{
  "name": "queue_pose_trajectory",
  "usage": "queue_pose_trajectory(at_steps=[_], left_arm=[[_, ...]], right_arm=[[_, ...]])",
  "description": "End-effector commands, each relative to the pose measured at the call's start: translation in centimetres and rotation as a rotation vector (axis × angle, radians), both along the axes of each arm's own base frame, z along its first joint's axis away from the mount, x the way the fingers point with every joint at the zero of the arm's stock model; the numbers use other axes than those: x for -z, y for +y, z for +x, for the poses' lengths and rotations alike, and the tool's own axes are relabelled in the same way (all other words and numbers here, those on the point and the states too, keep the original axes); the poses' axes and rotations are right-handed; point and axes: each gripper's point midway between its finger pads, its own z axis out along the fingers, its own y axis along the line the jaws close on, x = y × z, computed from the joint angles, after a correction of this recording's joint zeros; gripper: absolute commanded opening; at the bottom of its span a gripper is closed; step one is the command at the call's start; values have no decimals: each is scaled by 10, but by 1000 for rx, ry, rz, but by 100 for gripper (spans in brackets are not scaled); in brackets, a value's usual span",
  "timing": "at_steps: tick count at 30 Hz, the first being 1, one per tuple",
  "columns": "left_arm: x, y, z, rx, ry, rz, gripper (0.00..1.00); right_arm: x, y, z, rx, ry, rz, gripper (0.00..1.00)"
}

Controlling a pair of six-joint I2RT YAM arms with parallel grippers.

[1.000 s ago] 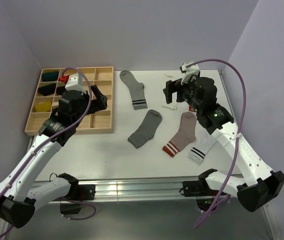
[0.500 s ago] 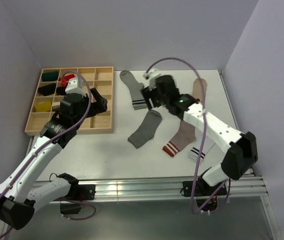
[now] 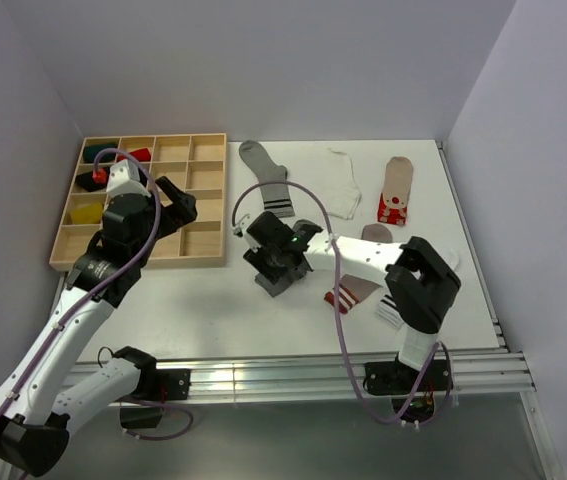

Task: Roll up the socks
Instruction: Roll the sock at the center of the board.

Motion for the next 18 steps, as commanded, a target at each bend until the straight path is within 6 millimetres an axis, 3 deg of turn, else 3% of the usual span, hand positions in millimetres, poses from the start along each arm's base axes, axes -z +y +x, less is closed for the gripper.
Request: queue_pose_trajectory(at_steps=[1, 10, 18], left_arm=[[-23, 4, 5, -21, -62, -39, 93], [-16, 0, 11, -4, -43, -47, 93], [-7, -3, 12, 7, -33, -58, 92]], right_arm=[[12, 16, -15, -25, 37, -11, 54], [43, 21, -36, -52, 96, -43, 53], [52, 20, -34, -48, 100, -61, 48]])
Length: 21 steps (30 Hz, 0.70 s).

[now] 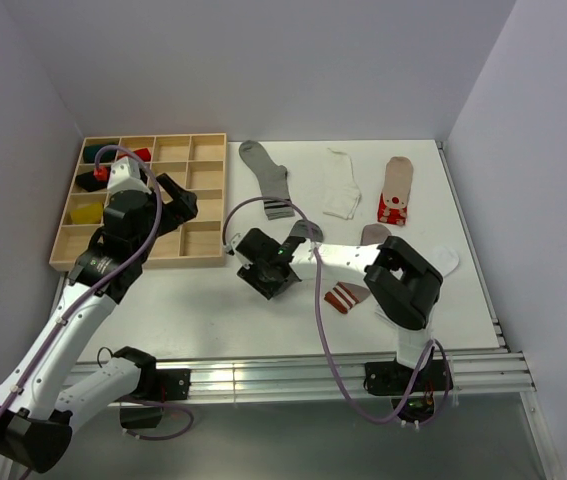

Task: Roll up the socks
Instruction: Roll the sock at the center of the board.

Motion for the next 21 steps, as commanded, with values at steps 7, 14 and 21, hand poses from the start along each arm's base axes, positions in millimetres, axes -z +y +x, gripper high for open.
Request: queue_pose_trajectory(at_steps=[7, 14, 21], left_arm=[[-3, -8, 6, 22, -29, -49, 92], [5, -11, 8, 33, -16, -51, 91], [15, -14, 10, 35, 0, -68, 91]], right_arm=[[16, 2, -1, -3, 9, -13, 35], [23, -2, 0, -4, 39, -17, 34], [18, -6, 0, -20, 175, 86, 28]])
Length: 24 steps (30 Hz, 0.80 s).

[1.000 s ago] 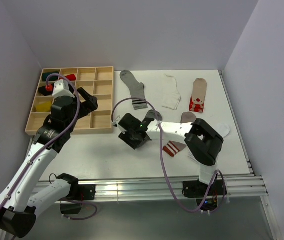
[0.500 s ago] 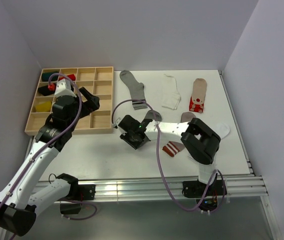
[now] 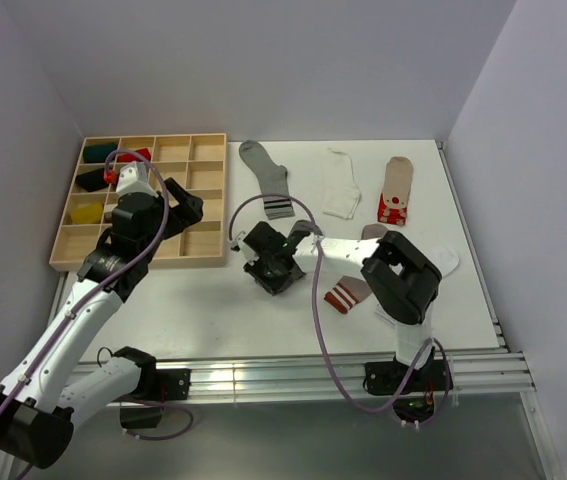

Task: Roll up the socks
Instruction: Roll the sock at the center of the board.

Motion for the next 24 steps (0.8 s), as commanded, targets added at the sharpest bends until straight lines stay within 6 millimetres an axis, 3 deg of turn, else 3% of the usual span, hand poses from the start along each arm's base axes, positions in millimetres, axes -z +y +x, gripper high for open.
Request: queue_pose_trajectory(at_steps=[1, 6, 12, 16, 20, 24], left_arm=[[-7, -4, 5, 2, -34, -45, 90], [2, -7, 5, 1, -36, -73, 84], [26, -24, 12, 11, -10, -53, 65], [47, -52, 15, 78, 9, -33, 49], [64, -84, 16, 196, -26, -17, 40], [95, -111, 10, 341, -21, -15, 35]], right_arm=[[3, -8, 5, 1, 117, 78, 27], [-18, -11, -2, -29, 312, 248, 15], [-38, -16, -12, -62, 506, 383, 10], [-53, -15, -16, -88, 601, 473, 8], [-49, -22, -17, -52, 698, 495, 5], [-41, -30, -16, -24, 783, 508, 4]])
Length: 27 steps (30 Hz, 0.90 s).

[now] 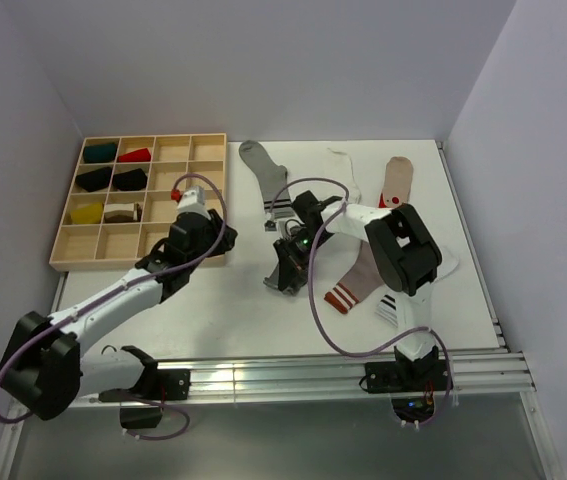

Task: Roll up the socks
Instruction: Roll the sock at the center of the board.

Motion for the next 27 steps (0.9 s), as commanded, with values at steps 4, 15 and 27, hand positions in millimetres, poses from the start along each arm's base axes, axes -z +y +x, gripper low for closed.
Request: queue_pose_trajectory(at_steps=[4, 15, 27], left_arm=[[10, -51, -5, 259, -121, -77, 34], [42, -110, -40, 599, -154, -103, 55], [80, -130, -59, 770, -99, -119, 57]], right_arm=[[-4, -5, -2, 6, 135, 51, 3], [7, -16, 7, 61, 198, 37, 1], [11, -31, 19, 125, 281, 67, 1]])
